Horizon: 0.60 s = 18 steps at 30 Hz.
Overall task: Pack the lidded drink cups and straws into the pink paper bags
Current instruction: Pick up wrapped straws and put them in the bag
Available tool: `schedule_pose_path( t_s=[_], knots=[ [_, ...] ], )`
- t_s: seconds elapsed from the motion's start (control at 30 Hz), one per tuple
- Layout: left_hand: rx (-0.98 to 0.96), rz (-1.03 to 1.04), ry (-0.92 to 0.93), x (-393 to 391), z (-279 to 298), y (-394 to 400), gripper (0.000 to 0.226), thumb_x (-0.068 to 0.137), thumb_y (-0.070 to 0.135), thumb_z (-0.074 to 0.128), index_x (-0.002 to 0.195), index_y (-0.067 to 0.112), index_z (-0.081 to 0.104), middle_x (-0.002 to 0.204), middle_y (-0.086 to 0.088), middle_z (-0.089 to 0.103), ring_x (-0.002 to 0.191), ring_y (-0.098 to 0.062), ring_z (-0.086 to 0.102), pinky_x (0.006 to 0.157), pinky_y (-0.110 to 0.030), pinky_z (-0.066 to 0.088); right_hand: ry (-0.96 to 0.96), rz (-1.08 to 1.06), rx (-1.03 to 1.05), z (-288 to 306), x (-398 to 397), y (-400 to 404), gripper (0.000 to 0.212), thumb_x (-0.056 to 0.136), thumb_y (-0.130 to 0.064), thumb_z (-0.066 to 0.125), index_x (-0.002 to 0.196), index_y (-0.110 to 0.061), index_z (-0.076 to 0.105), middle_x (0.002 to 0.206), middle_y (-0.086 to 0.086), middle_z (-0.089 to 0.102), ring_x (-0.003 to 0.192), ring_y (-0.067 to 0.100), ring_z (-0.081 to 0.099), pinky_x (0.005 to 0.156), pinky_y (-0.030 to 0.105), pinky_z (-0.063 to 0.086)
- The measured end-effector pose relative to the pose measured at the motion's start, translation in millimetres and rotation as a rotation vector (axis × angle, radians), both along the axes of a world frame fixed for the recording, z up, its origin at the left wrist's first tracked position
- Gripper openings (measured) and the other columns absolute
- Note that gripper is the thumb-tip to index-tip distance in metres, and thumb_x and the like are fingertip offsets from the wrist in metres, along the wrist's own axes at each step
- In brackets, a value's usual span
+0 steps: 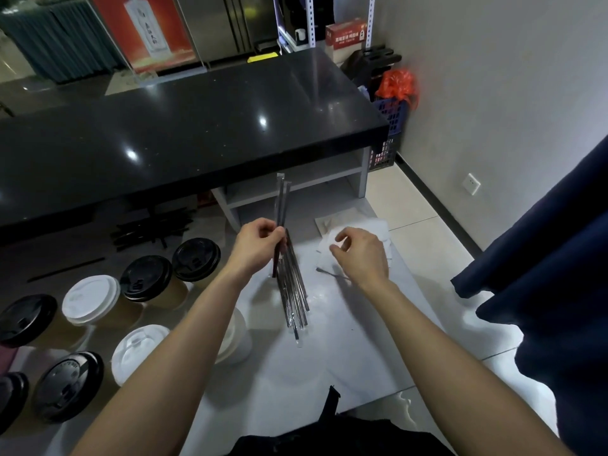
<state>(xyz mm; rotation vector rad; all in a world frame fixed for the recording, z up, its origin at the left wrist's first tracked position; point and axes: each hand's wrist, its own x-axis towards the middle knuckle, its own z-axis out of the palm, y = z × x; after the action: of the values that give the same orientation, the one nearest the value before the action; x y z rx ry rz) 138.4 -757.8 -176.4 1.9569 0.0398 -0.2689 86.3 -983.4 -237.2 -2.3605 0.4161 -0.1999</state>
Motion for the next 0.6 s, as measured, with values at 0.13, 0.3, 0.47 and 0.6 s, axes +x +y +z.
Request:
schedule_pose_path(
  t_s=[0.13, 0.3, 0.47, 0.6],
  knots=[
    [-0.076, -0.015, 0.045, 0.7, -2.6, -5.8, 0.015, 0.115, 0.018, 0.054, 0.119, 0.004, 0.059, 0.098, -0.019, 0.08, 0.086, -0.034, 0.082, 0.086, -0.054, 0.066, 0.101, -0.05, -0.077, -20.9, -5.1, -23.6, 0.021, 0.096, -0.028, 0.069, 0.115, -0.022, 0.077, 0.118, 0.001, 0.067, 0.099, 0.026, 0.068, 0.086, 0.036, 0.054],
    [-0.058, -0.032, 0.1, 1.7, -6.7, -13.6, 0.017, 0.118, 0.018, 0.046, 0.124, 0.002, 0.05, 0.096, -0.024, 0.076, 0.069, -0.022, 0.073, 0.073, -0.043, 0.064, 0.112, -0.145, -0.031, -25.8, -0.6, -25.8, 0.034, 0.089, -0.051, 0.074, 0.103, -0.02, 0.072, 0.097, -0.005, 0.071, 0.092, 0.022, 0.067, 0.08, 0.034, 0.053],
    [0.124, -0.064, 0.068, 14.2, -17.9, -19.3, 0.02, 0.113, 0.032, 0.052, 0.119, 0.013, 0.056, 0.091, -0.008, 0.069, 0.07, -0.019, 0.057, 0.068, -0.042, 0.049, 0.199, 0.007, -0.093, -22.7, 8.2, -15.1, 0.014, 0.093, -0.034, 0.07, 0.09, -0.021, 0.076, 0.09, -0.003, 0.076, 0.09, 0.024, 0.071, 0.077, 0.035, 0.059],
    [0.153, -0.105, 0.086, 19.1, -22.5, -24.3, 0.023, 0.096, 0.039, 0.075, 0.108, 0.02, 0.071, 0.083, 0.002, 0.064, 0.07, -0.016, 0.057, 0.065, -0.031, 0.047, 0.146, -0.021, 0.131, -22.9, 7.6, -21.5, 0.009, 0.089, -0.025, 0.073, 0.081, -0.024, 0.077, 0.079, -0.009, 0.073, 0.079, 0.015, 0.069, 0.071, 0.029, 0.054]
  ],
)
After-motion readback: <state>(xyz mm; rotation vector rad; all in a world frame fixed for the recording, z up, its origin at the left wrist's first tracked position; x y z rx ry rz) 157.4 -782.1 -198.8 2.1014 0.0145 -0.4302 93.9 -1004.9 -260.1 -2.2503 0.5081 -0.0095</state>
